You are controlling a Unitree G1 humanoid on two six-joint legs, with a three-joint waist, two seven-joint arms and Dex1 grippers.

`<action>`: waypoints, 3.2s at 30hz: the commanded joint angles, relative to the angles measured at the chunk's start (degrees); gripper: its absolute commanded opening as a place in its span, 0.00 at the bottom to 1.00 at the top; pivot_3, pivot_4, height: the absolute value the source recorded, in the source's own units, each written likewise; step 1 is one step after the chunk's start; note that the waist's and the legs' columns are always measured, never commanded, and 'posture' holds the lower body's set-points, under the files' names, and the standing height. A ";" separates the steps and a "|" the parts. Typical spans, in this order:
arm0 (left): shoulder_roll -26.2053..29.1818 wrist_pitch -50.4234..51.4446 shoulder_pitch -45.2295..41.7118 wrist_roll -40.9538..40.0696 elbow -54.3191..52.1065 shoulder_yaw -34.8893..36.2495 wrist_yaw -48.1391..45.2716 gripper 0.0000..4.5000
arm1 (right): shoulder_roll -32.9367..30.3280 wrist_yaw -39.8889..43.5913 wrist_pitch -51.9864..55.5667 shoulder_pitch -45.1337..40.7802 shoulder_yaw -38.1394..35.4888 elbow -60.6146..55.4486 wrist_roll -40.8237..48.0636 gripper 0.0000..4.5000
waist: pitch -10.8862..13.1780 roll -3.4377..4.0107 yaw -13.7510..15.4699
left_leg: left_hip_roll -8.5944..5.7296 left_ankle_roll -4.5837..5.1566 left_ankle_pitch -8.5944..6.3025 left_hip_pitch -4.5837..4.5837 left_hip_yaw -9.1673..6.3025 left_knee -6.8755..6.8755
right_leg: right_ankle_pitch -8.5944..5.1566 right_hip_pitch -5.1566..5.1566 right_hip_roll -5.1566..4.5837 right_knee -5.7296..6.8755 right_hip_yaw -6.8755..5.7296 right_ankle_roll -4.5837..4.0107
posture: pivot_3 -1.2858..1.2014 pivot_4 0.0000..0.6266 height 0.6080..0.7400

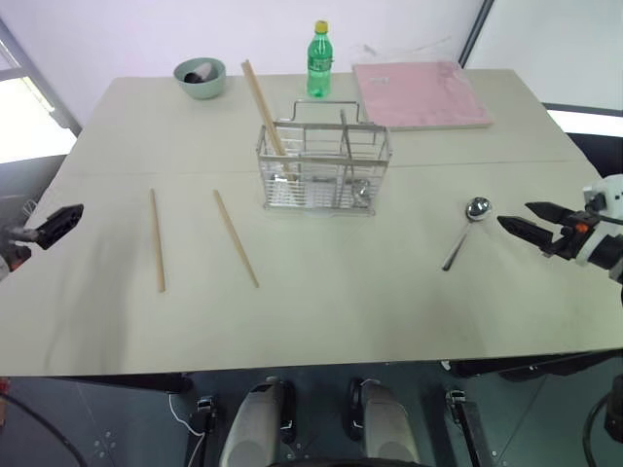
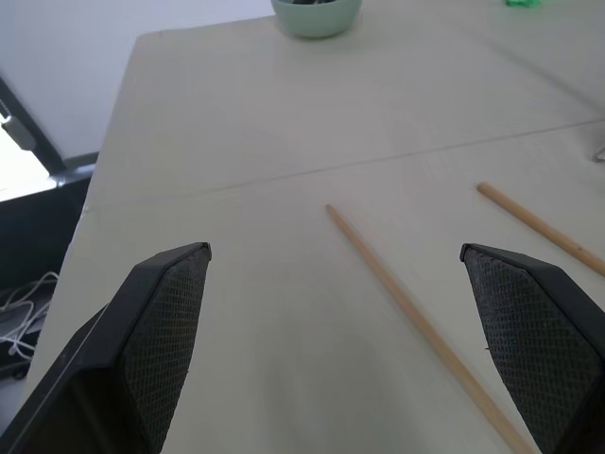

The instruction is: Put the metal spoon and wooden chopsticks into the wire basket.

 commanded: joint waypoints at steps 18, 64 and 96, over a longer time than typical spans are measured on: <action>1.62 -0.58 -4.05 0.40 0.31 0.06 0.52 0.99 | -1.12 -0.82 -2.80 -4.19 -1.07 2.79 -0.46 1.00 | 0.00 0.00 -0.01 | 0.00 -0.24 0.16 0.00 0.01 0.00 | 0.05 0.02 0.03 0.02 0.00 0.09 | 0.52 0.24 0.59; -8.92 14.52 -37.08 -25.14 -20.35 -37.52 0.00 0.99 | 9.93 -20.43 -66.23 -50.81 68.06 35.34 -80.15 1.00 | 0.07 -0.07 -1.26 | -0.05 -0.31 0.43 0.07 -0.16 0.38 | 0.01 0.08 0.19 0.75 0.05 0.19 | 0.52 0.24 0.59; -6.51 10.38 -41.94 -19.74 -11.37 -36.77 -4.15 1.00 | 15.97 27.77 -7.42 -31.69 32.47 -9.33 2.56 0.01 | 0.13 -0.13 -1.60 | -0.04 -0.45 0.36 1.05 -0.35 0.15 | -0.11 1.02 0.07 0.67 -0.02 0.18 | 0.52 0.24 0.59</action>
